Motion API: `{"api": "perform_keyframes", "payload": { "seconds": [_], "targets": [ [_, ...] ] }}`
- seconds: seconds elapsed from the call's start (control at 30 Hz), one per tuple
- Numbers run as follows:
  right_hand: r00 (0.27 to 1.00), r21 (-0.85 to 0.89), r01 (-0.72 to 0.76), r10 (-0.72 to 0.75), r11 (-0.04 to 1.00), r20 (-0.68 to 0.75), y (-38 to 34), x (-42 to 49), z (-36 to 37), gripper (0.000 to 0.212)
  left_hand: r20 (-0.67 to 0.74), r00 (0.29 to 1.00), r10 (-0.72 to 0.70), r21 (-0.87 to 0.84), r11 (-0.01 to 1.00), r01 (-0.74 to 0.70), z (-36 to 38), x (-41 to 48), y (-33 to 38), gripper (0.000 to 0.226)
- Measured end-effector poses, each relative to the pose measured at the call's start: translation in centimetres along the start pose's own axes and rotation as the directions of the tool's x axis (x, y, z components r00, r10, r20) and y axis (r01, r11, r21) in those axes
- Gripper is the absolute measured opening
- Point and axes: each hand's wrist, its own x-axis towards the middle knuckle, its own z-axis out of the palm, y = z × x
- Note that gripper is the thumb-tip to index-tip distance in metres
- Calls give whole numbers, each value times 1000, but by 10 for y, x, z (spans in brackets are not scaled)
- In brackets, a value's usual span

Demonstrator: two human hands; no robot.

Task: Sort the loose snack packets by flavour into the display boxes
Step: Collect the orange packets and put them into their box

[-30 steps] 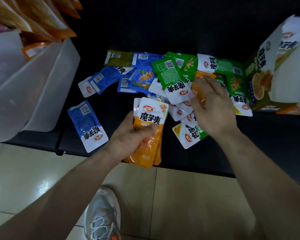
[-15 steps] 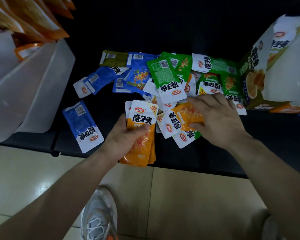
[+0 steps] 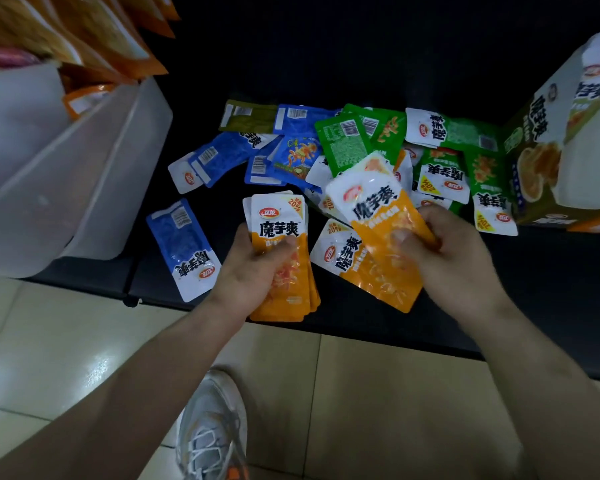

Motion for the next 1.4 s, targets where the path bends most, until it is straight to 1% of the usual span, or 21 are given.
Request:
{"api": "perform_keyframes", "payload": {
  "seconds": [0.07,0.13,0.17,0.23,0.3,0.33,0.4,0.43,0.47,0.5,0.57,0.63,0.7,0.8,0.87,0.97,1.03,1.1,1.13,1.3,1.4],
  "targets": [
    [996,207,-83,76,975,42,-9,-10,23,4,1,1000,1,-30,1000,-1,2,-2,-1,25],
    [990,244,-124,104,962,93,-14,-16,49,2,9,1000,25,-78,997,-25,2,-3,-1,15],
    [987,242,-134,108,961,120,-16,-17,60,1,20,999,39,-103,994,-36,1,-4,0,16],
    [985,212,-123,94,969,144,-20,-18,78,10,69,995,71,-123,991,-62,-1,-7,1,37],
    [988,109,-95,80,990,135,-22,-16,87,20,123,984,130,-77,990,-121,-3,-9,2,56],
    [988,50,-79,72,996,135,-21,-15,88,23,135,979,150,-49,988,-145,-3,-9,2,59],
    [994,-46,-42,46,998,99,-16,-14,79,20,119,983,142,-33,990,-139,-6,-7,1,52],
    [999,-124,-8,12,992,38,-10,-11,70,16,95,988,123,-41,992,-120,-8,-6,0,43],
    [999,-247,33,-42,968,-31,-2,-8,61,17,74,992,100,-44,994,-97,-11,-4,0,35],
    [993,-396,56,-92,917,-72,6,-7,52,28,65,994,85,-39,996,-83,-13,-3,-1,31],
    [991,-616,62,-122,785,-56,19,-5,41,57,53,995,78,-33,997,-77,-17,0,-3,27],
    [995,-715,73,-104,695,1,26,-7,39,71,44,996,77,-27,997,-76,-20,1,-6,25],
    [997,-719,72,-78,692,24,28,-7,39,69,48,996,80,-9,997,-79,-22,1,-8,22],
    [1000,-623,4,16,782,26,22,-9,36,59,61,995,74,8,997,-75,-21,0,-10,18],
    [996,-501,-51,79,864,35,21,-12,33,52,63,995,74,13,997,-75,-21,-2,-10,21],
    [983,-144,-135,151,980,104,16,-20,25,29,85,993,78,19,997,-80,-19,-6,-8,31],
    [977,180,-177,151,968,149,3,-27,22,16,114,989,93,21,995,-96,-17,-11,-3,29],
    [974,419,-206,143,884,176,-14,-32,22,18,148,981,127,11,991,-130,-12,-21,8,26],
    [970,488,-222,138,844,201,-22,-33,25,21,167,975,145,6,989,-148,-9,-25,14,28],
    [976,449,-167,83,878,200,-83,-51,-5,26,254,932,258,-7,964,-265,1,-70,72,67],
    [976,428,-146,59,892,209,-122,-74,-40,25,318,895,314,18,941,-337,-2,-107,119,73]
  ]
}}
